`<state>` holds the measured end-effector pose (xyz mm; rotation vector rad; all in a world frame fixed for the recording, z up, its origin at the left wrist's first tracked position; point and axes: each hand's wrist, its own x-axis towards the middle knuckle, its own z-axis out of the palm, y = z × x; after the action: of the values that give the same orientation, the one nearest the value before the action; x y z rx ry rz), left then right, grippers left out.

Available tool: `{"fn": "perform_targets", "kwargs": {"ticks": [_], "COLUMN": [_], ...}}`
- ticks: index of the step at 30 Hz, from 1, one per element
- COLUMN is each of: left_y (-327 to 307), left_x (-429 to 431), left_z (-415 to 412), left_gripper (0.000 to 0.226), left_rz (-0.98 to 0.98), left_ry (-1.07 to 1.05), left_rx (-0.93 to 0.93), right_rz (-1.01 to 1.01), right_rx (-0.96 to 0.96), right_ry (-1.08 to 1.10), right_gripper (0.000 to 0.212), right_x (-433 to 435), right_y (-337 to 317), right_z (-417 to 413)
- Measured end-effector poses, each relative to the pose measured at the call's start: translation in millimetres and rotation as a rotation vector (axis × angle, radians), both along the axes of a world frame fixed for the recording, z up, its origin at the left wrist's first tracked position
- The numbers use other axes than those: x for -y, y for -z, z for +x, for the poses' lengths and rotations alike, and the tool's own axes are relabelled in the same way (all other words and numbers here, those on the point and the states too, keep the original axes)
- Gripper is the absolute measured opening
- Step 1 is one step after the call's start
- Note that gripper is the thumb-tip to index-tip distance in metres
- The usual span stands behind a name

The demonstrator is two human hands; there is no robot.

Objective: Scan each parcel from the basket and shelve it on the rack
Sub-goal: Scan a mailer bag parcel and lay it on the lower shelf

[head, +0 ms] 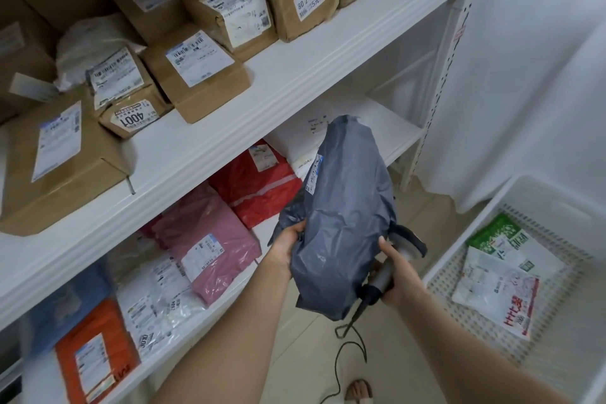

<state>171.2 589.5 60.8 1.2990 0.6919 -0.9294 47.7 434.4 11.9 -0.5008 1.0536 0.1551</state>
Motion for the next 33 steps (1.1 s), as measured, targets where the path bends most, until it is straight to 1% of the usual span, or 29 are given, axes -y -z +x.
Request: {"fn": "perform_targets", "kwargs": {"ticks": [2,3,6,7,8,10,12,14,15,16,17,18,20,21,22,24,26,29,31,33], "left_y": [0,-1,-6,-7,-7,-7,-8,-10,-12,-14,-14,-13,-4,1,5,10,9,4,4,2], "left_x": [-1,-2,-7,-9,-13,-23,-36,-51,-58,-64,-70,-74,-79,-79,-77,-74,-76,-84,-92,-101], "left_z": [-5,-7,-12,-14,-14,-14,-12,-19,-28,-39,-51,-63,-87,-96,-102,-103,-90,-58,-30,1], "left_gripper": [0.061,0.058,0.030,0.023,0.020,0.022,0.018,0.014,0.013,0.010,0.012,0.022,0.042,0.047,0.050,0.051,0.055,0.060,0.062,0.063], "left_rz": [-0.018,-0.013,0.018,0.029,0.036,0.046,0.078,0.114,0.092,0.028,-0.048,-0.104,-0.151,-0.163,-0.153,-0.058,0.011,0.046,0.043,0.053], "left_ry": [0.001,-0.003,-0.042,-0.069,-0.112,-0.242,-0.375,-0.429,-0.430,-0.418,-0.401,-0.386,-0.390,-0.405,-0.425,-0.439,-0.436,-0.403,-0.395,-0.384], "left_rx": [-0.007,-0.014,-0.006,0.022,0.065,0.154,0.233,0.306,0.317,0.304,0.274,0.244,0.201,0.199,0.213,0.264,0.354,0.450,0.482,0.553], "right_rz": [-0.036,-0.072,-0.155,-0.164,-0.172,-0.190,-0.208,-0.219,-0.217,-0.215,-0.212,-0.214,-0.246,-0.271,-0.298,-0.330,-0.333,-0.314,-0.296,-0.273], "right_rx": [-0.034,-0.075,-0.194,-0.213,-0.225,-0.242,-0.244,-0.234,-0.220,-0.208,-0.196,-0.190,-0.193,-0.194,-0.192,-0.180,-0.155,-0.102,-0.071,-0.033], "right_ry": [-0.011,-0.011,-0.014,-0.008,0.001,0.022,0.045,0.051,0.042,0.031,0.018,0.004,-0.030,-0.039,-0.045,-0.043,0.007,0.062,0.077,0.089], "right_gripper": [0.055,0.054,0.051,0.050,0.051,0.051,0.044,0.037,0.035,0.033,0.033,0.035,0.038,0.037,0.036,0.035,0.032,0.030,0.028,0.028], "right_x": [-3,-4,-7,-7,-7,-6,-5,-8,-11,-15,-19,-23,-29,-29,-30,-28,-28,-35,-47,-61], "right_y": [-4,-5,-4,-3,-3,-2,-1,1,2,2,3,4,4,3,3,4,5,5,4,5], "right_z": [1,1,-6,-9,-13,-20,-28,-34,-37,-39,-42,-44,-49,-50,-51,-50,-43,-19,7,38]}}
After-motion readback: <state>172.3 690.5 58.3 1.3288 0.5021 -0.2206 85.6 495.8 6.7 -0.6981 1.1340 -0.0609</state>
